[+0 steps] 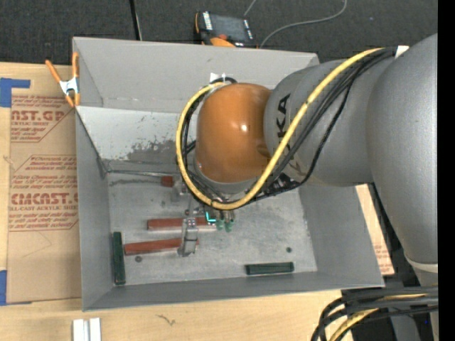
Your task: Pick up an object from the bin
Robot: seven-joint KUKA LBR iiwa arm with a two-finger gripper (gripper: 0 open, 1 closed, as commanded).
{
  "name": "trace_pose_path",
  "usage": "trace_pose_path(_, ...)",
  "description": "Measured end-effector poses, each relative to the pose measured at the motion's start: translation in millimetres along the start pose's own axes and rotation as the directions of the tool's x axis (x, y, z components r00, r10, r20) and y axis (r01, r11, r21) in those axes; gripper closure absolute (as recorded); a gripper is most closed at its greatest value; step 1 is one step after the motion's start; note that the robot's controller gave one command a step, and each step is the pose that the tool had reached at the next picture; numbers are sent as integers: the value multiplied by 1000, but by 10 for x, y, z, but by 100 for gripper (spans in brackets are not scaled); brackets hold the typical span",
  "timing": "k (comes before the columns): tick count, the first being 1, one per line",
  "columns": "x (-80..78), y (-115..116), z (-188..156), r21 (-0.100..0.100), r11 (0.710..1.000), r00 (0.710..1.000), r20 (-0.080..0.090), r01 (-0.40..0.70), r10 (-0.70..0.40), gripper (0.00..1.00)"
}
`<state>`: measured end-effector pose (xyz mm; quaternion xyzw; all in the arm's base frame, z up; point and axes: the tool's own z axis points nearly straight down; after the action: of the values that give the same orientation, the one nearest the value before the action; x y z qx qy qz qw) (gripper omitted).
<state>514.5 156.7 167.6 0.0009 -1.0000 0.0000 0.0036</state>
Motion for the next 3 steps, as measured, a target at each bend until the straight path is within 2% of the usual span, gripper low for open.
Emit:
trace_pose_path(1, -382, -274, 1018, 0, 1000, 1000, 1, -27, 27, 0)
trace_pose_path(2, -399, -247, 934, -4, 1000, 1000, 5, -25, 25, 100)
trace_pose_path(3, -317, -284, 457, 0, 992, 992, 11, 127, -127, 100)
